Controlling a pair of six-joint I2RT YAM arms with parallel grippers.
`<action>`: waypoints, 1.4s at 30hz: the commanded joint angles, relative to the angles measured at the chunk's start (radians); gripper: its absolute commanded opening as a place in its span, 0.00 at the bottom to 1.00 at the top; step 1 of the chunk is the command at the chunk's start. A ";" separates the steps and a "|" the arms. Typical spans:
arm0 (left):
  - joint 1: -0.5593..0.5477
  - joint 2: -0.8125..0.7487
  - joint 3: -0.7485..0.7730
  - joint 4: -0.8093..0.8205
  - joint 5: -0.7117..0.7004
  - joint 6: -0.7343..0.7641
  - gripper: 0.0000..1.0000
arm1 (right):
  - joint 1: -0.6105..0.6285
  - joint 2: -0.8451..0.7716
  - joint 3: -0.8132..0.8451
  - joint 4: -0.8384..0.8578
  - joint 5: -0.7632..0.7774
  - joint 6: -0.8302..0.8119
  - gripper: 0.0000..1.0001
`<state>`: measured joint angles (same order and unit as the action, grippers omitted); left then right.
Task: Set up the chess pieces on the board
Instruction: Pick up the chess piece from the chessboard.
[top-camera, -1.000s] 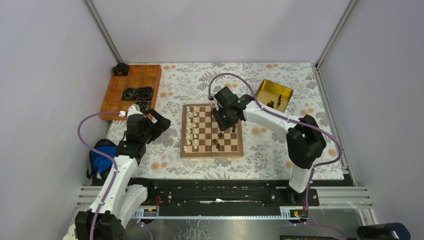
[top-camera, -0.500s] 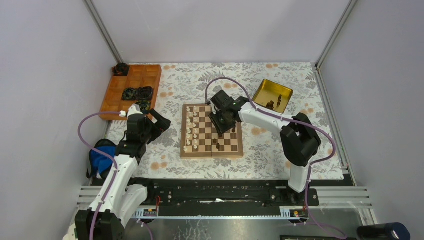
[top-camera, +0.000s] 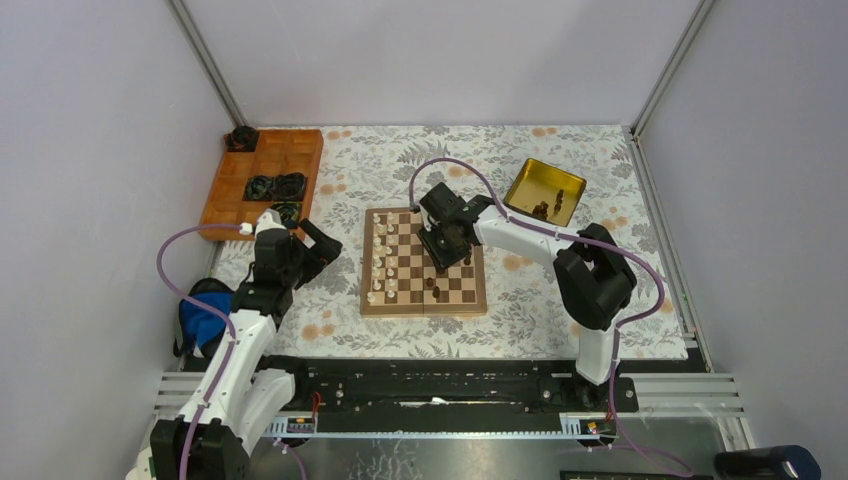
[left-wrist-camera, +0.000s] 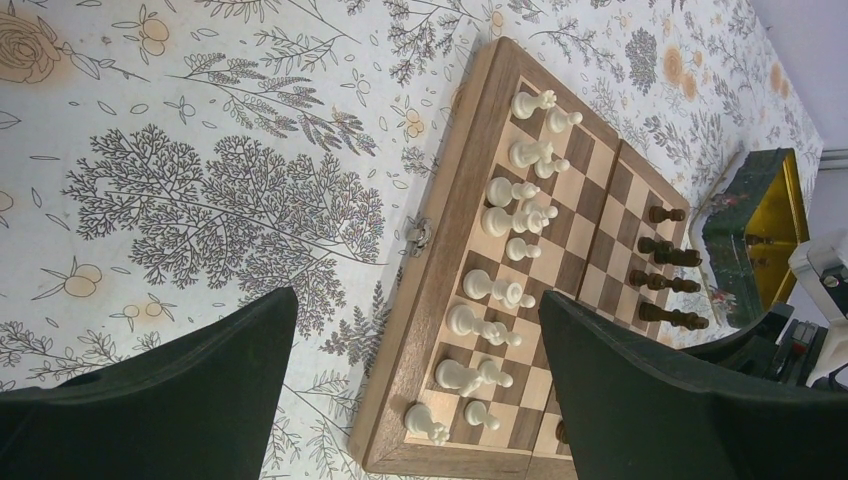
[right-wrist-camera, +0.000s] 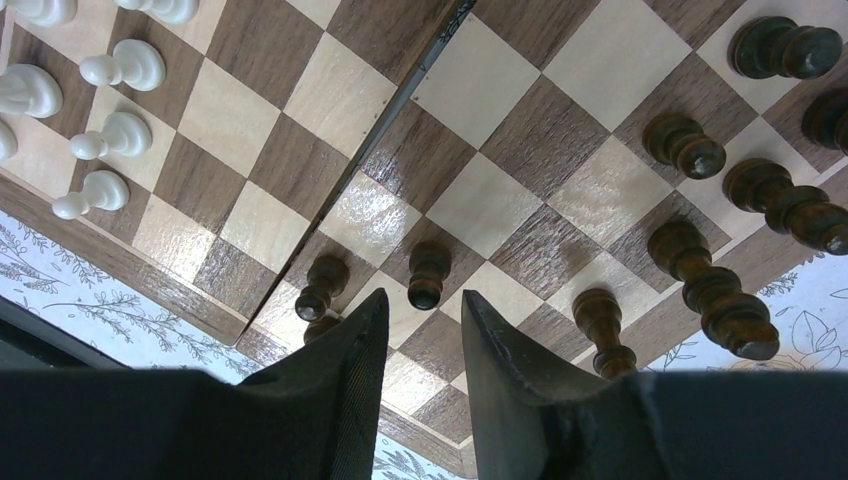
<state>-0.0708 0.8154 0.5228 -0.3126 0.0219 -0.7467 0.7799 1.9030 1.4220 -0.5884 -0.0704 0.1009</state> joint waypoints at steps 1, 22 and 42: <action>0.006 -0.006 -0.013 0.041 -0.003 0.003 0.99 | 0.011 0.018 0.039 0.017 0.000 -0.019 0.39; 0.006 0.005 -0.022 0.061 -0.001 -0.005 0.99 | 0.012 0.022 0.080 0.010 0.047 -0.038 0.11; 0.006 0.010 -0.017 0.060 -0.005 0.011 0.99 | -0.020 0.086 0.177 -0.021 0.202 0.067 0.03</action>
<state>-0.0708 0.8265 0.5106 -0.3008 0.0216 -0.7467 0.7765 1.9759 1.5505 -0.5941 0.0917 0.1184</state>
